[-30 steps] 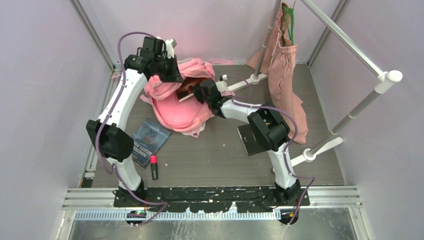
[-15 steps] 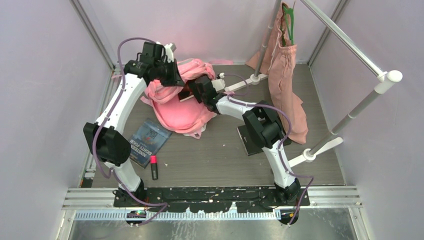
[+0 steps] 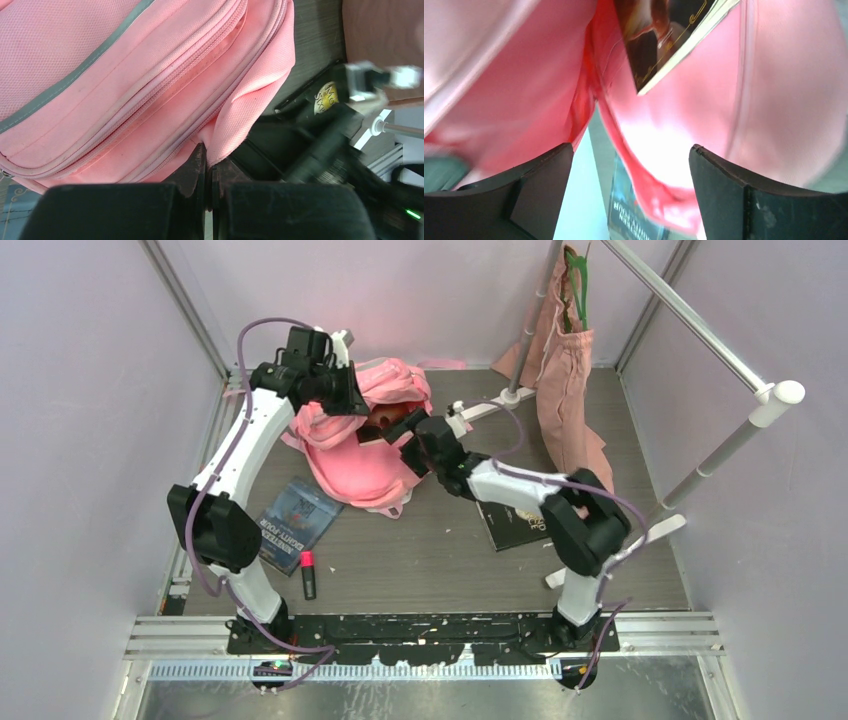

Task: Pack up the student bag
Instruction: Place the book in the student bag, then adjust the book at the center of the board, then pick up the book from the center of the board.

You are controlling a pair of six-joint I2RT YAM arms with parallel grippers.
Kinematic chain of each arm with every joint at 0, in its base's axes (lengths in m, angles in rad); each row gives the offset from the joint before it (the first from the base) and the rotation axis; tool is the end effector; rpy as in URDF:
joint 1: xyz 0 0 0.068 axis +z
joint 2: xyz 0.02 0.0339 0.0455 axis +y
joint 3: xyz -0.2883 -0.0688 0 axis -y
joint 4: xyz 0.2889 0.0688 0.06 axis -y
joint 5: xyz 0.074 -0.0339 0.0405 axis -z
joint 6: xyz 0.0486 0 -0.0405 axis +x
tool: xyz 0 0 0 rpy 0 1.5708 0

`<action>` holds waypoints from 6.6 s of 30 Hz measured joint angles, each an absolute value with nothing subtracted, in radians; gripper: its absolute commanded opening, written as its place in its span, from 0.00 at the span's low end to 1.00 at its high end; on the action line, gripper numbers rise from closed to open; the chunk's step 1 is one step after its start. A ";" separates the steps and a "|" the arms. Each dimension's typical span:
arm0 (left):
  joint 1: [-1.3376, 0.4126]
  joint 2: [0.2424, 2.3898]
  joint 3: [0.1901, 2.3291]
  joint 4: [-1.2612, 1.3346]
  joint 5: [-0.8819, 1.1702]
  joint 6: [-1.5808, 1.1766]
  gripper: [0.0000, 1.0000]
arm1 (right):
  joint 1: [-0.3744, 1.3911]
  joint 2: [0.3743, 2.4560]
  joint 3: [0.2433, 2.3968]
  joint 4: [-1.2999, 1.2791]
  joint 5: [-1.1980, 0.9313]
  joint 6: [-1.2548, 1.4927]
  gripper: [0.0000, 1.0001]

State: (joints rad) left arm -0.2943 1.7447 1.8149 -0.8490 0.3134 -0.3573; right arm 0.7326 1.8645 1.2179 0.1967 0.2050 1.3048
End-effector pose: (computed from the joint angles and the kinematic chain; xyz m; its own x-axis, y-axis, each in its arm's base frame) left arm 0.4162 -0.1418 0.3931 -0.7997 -0.1053 -0.5911 0.2201 0.8645 -0.4518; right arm 0.3632 0.3135 0.2104 -0.5853 0.7441 -0.3221 0.1756 0.5042 0.8456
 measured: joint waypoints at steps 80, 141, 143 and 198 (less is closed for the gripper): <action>-1.059 2.043 1.592 -0.794 0.421 -0.410 0.25 | 0.352 1.161 0.524 -0.364 0.312 0.878 0.55; -0.863 1.774 1.460 -0.707 0.088 -0.703 0.58 | 0.438 1.222 0.692 -0.564 0.339 0.807 0.96; -0.881 1.790 1.407 -0.691 0.091 -0.747 0.59 | 0.368 1.278 0.691 -0.515 0.312 0.782 0.97; -0.855 1.651 0.961 -0.318 0.184 -0.846 0.62 | 0.424 0.892 0.390 -0.194 -0.337 1.008 0.01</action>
State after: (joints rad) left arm -0.8547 1.6508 0.9611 -0.3176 0.1841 -0.8455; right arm 0.4244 0.8921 0.3901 -0.1944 -0.3370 1.0080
